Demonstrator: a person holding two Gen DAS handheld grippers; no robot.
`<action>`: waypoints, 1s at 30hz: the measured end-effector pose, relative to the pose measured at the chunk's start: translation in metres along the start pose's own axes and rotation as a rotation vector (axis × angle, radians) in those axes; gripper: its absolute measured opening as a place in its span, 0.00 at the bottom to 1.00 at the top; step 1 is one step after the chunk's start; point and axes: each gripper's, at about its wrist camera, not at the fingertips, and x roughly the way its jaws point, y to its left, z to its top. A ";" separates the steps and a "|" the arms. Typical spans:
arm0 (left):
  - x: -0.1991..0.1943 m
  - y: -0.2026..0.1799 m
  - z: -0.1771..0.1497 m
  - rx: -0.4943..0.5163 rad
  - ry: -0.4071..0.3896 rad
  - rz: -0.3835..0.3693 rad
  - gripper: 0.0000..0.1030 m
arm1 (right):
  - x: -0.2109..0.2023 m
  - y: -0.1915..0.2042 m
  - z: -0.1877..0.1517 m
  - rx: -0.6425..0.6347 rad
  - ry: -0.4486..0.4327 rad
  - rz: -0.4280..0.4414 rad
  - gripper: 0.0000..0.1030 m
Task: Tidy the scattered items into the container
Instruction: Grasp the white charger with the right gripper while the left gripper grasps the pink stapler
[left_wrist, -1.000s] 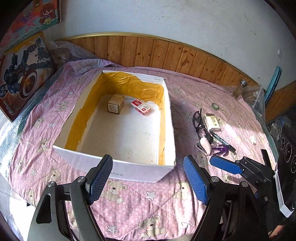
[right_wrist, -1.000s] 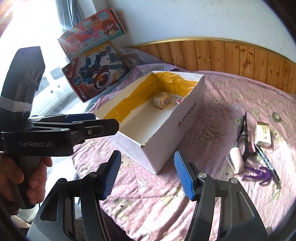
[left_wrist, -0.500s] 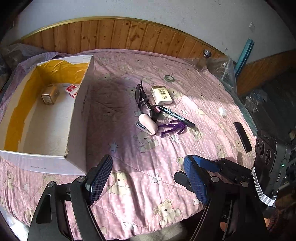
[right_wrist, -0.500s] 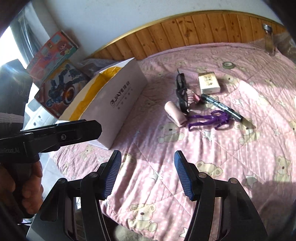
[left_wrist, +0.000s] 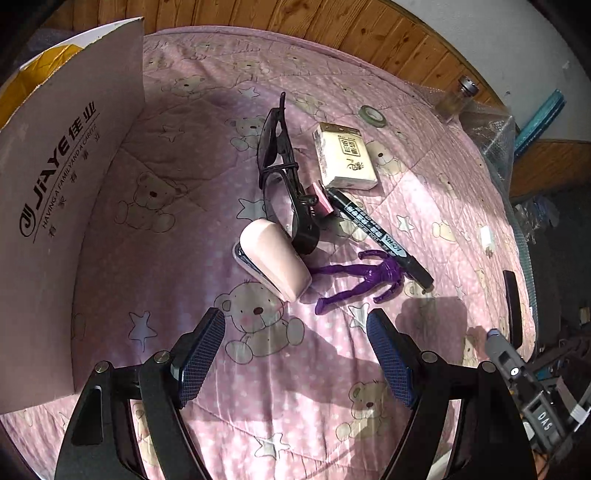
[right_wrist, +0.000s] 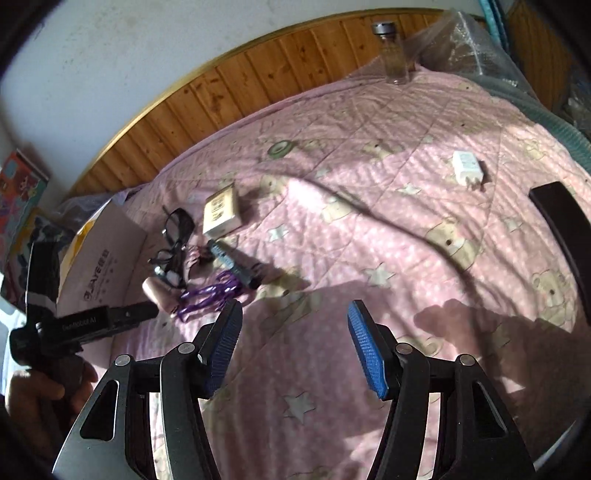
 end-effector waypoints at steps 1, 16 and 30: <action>0.008 0.001 0.002 -0.005 0.002 0.035 0.77 | 0.001 -0.014 0.013 0.017 -0.022 -0.040 0.61; 0.022 0.019 0.005 0.110 -0.116 0.164 0.29 | 0.106 -0.153 0.107 0.094 -0.004 -0.382 0.58; 0.024 0.025 0.016 0.138 -0.162 0.201 0.27 | 0.103 -0.154 0.111 0.074 -0.031 -0.361 0.30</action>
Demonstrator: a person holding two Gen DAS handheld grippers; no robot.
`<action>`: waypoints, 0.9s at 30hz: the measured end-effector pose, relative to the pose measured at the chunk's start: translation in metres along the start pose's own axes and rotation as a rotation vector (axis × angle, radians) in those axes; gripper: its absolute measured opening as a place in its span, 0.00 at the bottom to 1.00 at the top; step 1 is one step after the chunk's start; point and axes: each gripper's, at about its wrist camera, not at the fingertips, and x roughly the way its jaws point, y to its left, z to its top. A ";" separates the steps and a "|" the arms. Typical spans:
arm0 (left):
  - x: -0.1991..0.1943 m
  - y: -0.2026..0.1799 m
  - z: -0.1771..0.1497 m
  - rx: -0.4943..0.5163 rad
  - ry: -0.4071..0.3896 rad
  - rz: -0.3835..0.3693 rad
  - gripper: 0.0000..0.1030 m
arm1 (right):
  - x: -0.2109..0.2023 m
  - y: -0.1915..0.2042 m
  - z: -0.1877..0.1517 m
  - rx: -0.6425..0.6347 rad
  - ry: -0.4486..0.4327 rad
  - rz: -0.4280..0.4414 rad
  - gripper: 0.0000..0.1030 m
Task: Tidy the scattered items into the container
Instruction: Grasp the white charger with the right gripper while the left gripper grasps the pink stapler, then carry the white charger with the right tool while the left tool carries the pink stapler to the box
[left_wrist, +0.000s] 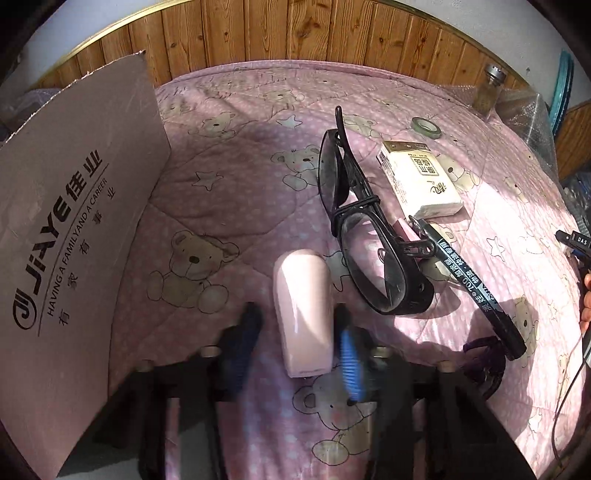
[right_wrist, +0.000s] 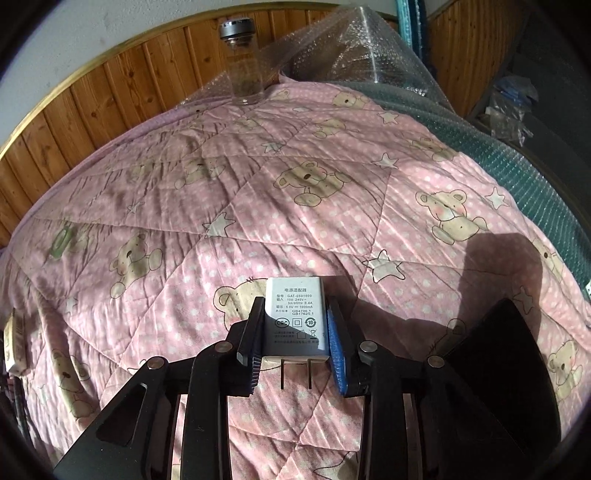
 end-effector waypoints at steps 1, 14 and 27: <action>-0.001 0.004 0.001 -0.009 0.006 -0.019 0.27 | -0.005 0.000 0.000 0.002 -0.005 0.010 0.30; -0.039 0.009 0.001 -0.032 -0.035 -0.062 0.26 | -0.065 0.028 -0.036 0.017 -0.008 0.120 0.30; -0.078 0.025 -0.024 -0.063 -0.059 -0.127 0.26 | -0.105 0.046 -0.080 -0.007 0.017 0.172 0.30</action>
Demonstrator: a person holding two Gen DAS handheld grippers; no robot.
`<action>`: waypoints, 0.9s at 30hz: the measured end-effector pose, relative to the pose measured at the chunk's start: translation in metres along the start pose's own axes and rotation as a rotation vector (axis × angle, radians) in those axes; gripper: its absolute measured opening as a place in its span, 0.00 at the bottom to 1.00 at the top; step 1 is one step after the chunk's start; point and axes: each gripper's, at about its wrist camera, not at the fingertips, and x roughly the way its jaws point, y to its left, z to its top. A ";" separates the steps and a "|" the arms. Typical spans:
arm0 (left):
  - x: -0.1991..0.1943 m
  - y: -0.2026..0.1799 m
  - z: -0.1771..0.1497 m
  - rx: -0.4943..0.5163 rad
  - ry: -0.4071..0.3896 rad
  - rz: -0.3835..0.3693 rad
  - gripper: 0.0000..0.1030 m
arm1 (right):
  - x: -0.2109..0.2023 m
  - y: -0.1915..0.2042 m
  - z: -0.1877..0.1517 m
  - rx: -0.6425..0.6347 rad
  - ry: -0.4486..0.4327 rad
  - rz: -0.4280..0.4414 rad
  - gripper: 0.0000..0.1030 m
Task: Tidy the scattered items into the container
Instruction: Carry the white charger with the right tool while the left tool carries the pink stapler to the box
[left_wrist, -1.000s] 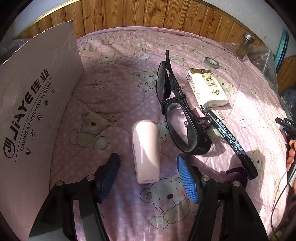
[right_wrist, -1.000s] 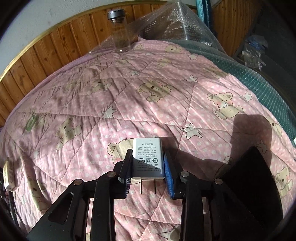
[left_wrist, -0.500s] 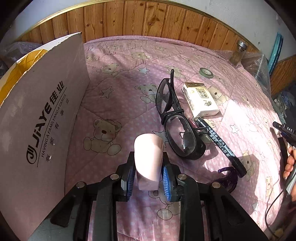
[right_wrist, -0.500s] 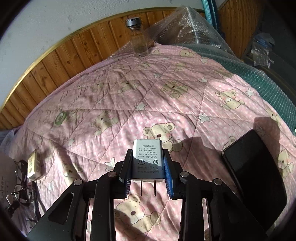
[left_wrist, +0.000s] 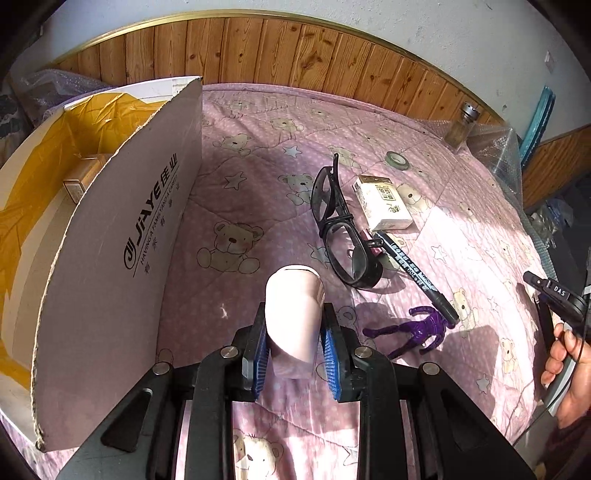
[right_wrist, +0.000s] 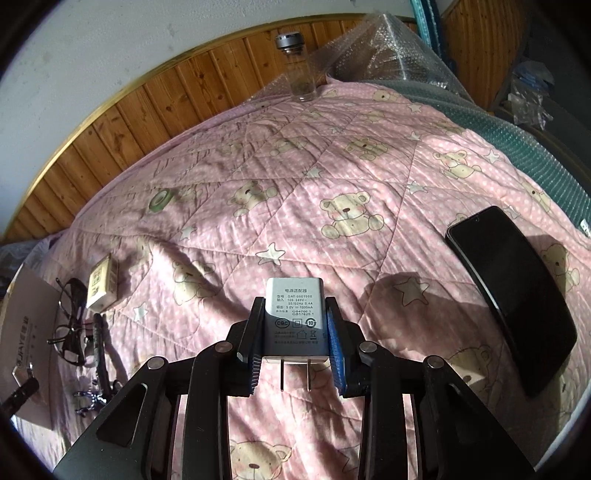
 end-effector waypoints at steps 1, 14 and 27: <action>-0.003 0.000 -0.001 0.001 -0.003 -0.003 0.26 | -0.002 0.004 -0.004 -0.006 0.002 0.004 0.30; -0.033 0.011 -0.024 -0.022 -0.023 -0.047 0.26 | -0.033 0.041 -0.033 -0.080 0.011 0.059 0.30; -0.069 0.024 -0.037 -0.050 -0.077 -0.086 0.26 | -0.050 0.083 -0.082 -0.196 0.068 0.100 0.30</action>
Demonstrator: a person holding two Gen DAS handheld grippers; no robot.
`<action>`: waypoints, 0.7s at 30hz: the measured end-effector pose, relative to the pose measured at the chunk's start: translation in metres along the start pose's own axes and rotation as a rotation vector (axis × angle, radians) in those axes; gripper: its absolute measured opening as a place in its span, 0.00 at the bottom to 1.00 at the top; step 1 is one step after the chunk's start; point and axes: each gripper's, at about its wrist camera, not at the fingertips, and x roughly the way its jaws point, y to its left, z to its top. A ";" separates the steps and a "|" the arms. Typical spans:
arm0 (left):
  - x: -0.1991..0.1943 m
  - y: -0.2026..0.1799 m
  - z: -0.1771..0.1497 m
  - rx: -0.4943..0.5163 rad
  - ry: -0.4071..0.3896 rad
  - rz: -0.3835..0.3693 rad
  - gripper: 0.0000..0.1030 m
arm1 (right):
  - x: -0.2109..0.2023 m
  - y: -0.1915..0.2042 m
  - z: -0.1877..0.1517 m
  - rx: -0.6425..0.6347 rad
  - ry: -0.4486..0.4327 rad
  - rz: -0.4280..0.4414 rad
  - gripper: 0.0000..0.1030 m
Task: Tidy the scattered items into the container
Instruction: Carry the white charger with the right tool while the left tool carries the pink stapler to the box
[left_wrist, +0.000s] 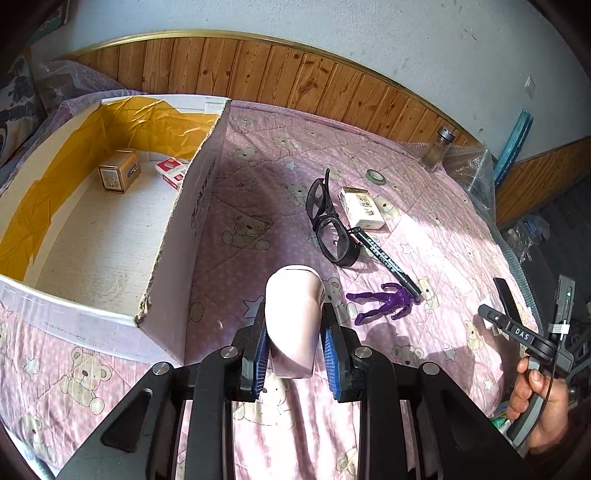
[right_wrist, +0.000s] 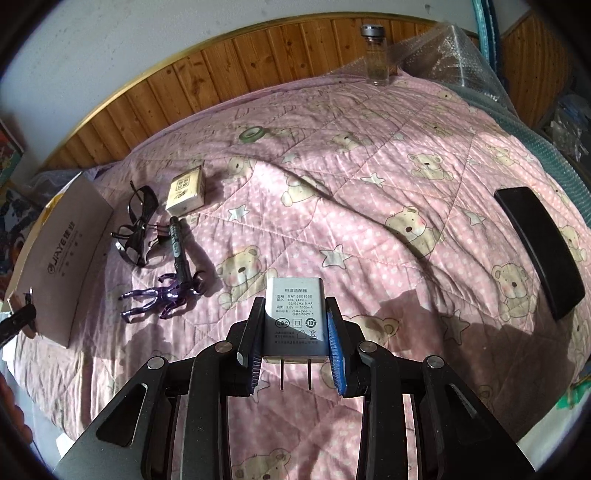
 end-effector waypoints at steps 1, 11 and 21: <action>-0.003 0.001 0.000 -0.005 -0.005 -0.004 0.26 | -0.002 0.006 -0.002 -0.014 0.002 0.007 0.30; -0.032 0.011 -0.007 -0.032 -0.063 -0.022 0.26 | -0.018 0.076 -0.014 -0.200 0.004 0.121 0.31; -0.050 0.039 -0.018 -0.110 -0.092 -0.016 0.26 | -0.024 0.128 -0.020 -0.316 0.023 0.195 0.31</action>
